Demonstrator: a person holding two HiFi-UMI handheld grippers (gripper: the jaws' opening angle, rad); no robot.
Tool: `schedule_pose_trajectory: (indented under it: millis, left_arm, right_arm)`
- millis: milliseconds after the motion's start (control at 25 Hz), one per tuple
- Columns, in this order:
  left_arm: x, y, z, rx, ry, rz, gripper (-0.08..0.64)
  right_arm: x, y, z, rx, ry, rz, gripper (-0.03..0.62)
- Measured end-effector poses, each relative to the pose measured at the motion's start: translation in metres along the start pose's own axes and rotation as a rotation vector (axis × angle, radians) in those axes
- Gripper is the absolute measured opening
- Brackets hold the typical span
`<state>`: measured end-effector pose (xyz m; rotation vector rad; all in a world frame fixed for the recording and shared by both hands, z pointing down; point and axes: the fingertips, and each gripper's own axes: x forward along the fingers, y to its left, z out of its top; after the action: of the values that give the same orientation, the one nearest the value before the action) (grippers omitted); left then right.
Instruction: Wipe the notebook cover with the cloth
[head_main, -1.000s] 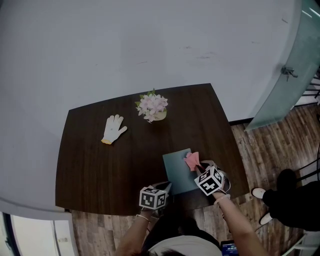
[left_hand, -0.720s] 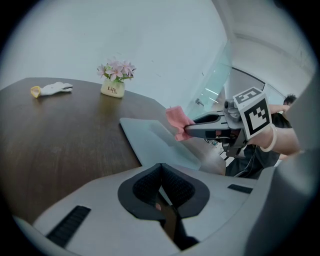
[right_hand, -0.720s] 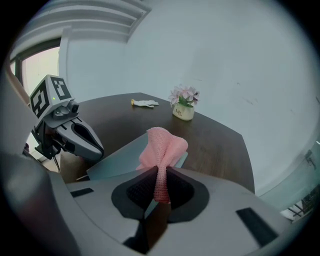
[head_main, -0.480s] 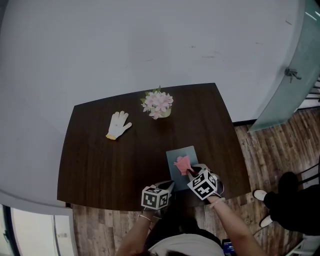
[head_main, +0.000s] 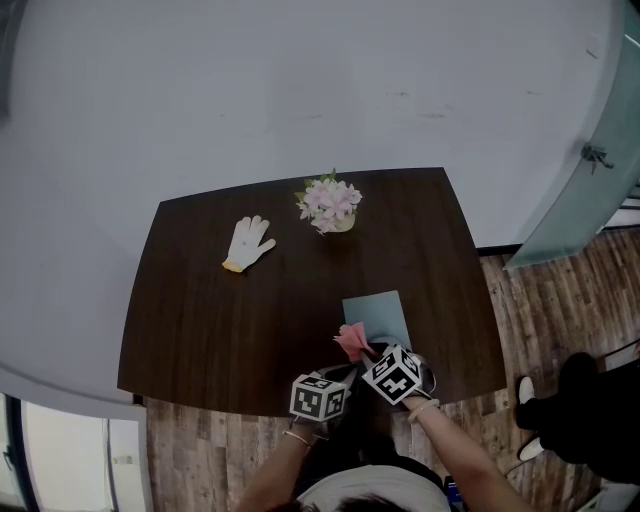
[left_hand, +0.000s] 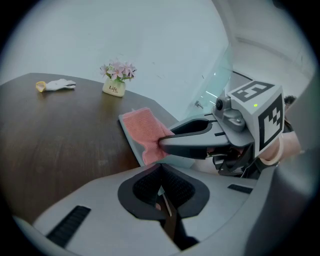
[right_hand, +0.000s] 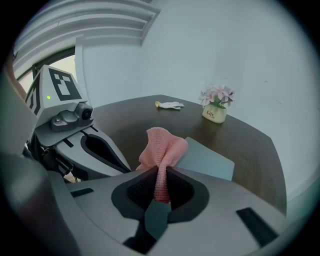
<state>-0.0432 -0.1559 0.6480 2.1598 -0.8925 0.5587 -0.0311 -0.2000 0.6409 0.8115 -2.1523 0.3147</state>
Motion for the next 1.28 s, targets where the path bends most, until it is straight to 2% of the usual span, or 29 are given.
schedule_pose_trajectory:
  millis: [440,680,1280]
  left_arm:
    - [0.0,0.003,-0.008,-0.025,0.007,0.002,0.019]
    - [0.001,-0.001,-0.009,-0.038,0.004,-0.002,0.018]
    - [0.001,-0.001,-0.006,-0.051,-0.004,0.011,0.019]
  right_arm:
    - [0.021,0.01,-0.012,-0.002,0.05,0.029,0.049]
    - [0.018,0.004,-0.016,-0.017,0.063,0.009,0.049]
    - [0.003,-0.024,-0.038,0.017,0.081,-0.057,0.049]
